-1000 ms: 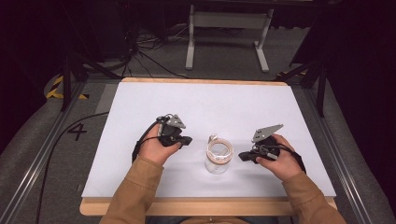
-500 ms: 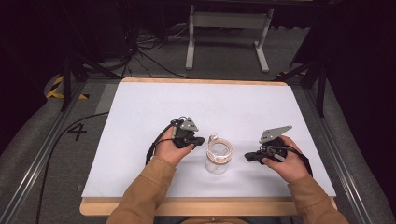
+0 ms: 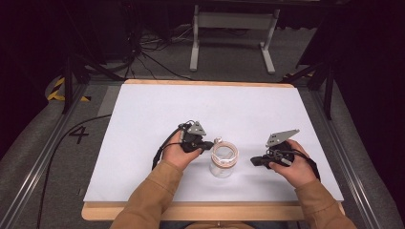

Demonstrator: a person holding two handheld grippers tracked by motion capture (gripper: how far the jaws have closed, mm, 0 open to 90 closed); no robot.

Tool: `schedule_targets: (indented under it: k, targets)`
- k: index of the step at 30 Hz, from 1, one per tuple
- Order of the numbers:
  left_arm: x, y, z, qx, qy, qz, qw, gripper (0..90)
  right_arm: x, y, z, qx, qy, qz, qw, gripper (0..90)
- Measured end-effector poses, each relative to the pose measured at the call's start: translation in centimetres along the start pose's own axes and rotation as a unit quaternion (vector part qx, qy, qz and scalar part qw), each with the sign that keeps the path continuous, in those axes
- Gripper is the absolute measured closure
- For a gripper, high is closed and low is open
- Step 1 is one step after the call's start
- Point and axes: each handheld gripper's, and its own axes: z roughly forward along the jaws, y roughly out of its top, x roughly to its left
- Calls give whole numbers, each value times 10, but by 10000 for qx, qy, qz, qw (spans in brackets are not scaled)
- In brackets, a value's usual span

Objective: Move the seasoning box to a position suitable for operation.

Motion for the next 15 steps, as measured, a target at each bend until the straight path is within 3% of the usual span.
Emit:
schedule_targets:
  k: [8, 15]
  targets:
    - [0, 1, 5, -15, -72, 7, 10000, 896, 0, -2, 0, 12, -23, 15, 10000, 900]
    - [1, 2, 4, 69, 30, 0, 10000, 897, 1, -4, -2, 4, -28, 35, 10000, 900]
